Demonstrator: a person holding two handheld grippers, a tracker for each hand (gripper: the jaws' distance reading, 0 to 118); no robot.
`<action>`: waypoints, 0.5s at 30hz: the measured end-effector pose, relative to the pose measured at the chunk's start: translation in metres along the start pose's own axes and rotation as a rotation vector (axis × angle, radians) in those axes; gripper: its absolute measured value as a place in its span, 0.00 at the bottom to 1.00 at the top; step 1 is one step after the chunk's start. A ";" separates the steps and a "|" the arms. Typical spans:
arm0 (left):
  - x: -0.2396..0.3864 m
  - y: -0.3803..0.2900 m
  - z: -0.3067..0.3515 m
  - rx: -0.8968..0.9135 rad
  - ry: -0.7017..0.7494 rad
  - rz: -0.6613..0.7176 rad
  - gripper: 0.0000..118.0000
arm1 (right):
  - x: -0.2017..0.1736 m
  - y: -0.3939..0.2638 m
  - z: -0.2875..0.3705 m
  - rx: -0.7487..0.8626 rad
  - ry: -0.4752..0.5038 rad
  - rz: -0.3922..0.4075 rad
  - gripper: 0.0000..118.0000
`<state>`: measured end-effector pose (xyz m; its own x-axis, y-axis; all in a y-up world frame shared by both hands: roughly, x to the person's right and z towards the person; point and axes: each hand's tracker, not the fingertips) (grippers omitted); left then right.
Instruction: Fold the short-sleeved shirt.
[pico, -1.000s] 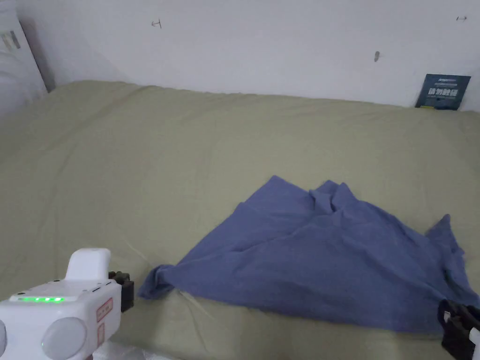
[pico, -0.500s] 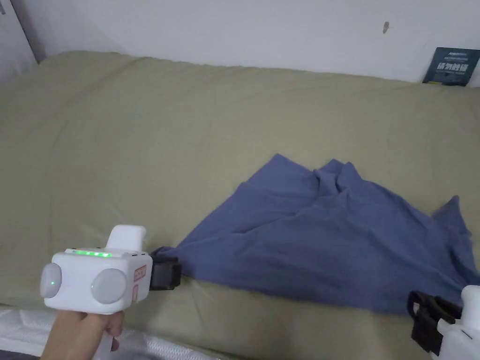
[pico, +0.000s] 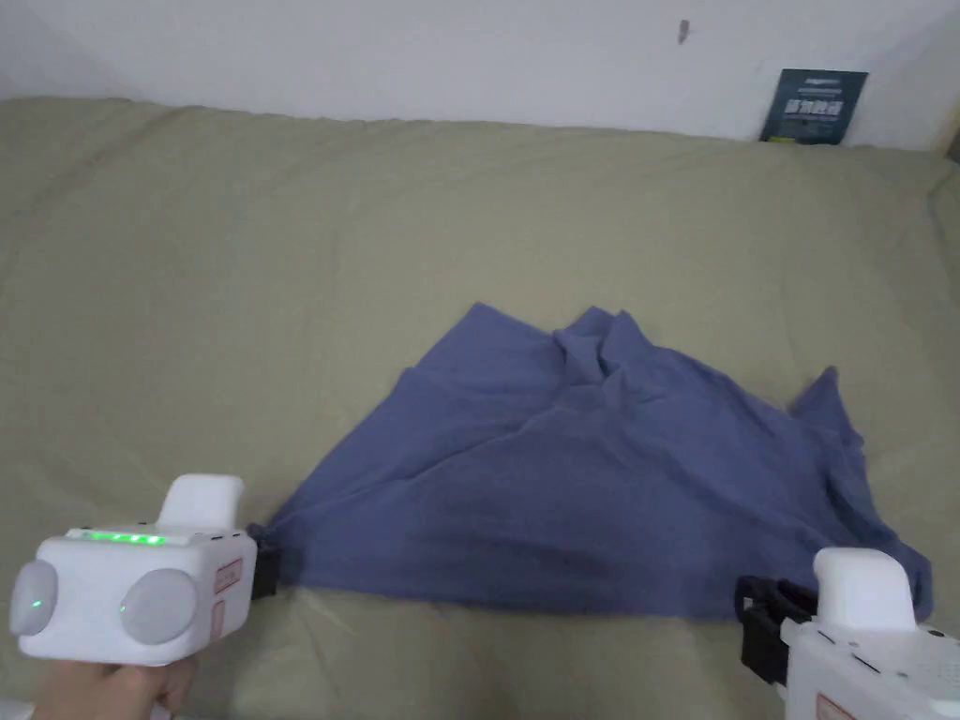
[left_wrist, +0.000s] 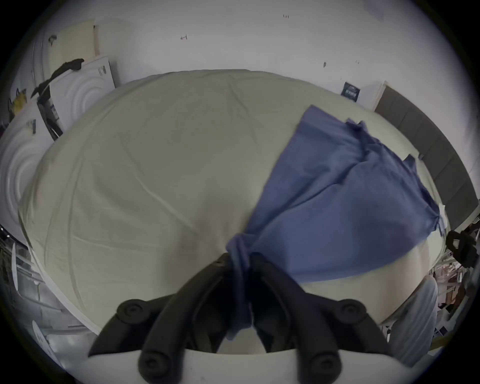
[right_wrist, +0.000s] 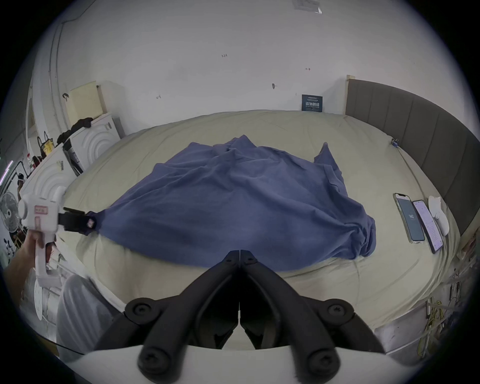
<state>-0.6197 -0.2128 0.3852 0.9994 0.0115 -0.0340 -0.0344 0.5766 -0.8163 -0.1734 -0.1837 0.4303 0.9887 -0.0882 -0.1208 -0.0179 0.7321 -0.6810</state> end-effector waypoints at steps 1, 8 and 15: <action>0.008 0.001 0.003 -0.007 0.019 -0.015 0.07 | 0.006 0.006 -0.005 -0.003 -0.015 -0.006 0.00; 0.000 0.008 0.004 -0.022 -0.045 0.078 0.07 | 0.054 0.082 -0.075 -0.003 -0.063 0.002 0.00; 0.000 0.016 0.000 -0.024 -0.052 0.088 0.07 | 0.081 0.182 -0.177 -0.072 -0.086 0.089 0.35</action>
<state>-0.6202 -0.2038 0.3724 0.9917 0.1040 -0.0761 -0.1212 0.5518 -0.8251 -0.1225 -0.1772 0.1689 0.9918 0.0349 -0.1230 -0.1135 0.6837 -0.7209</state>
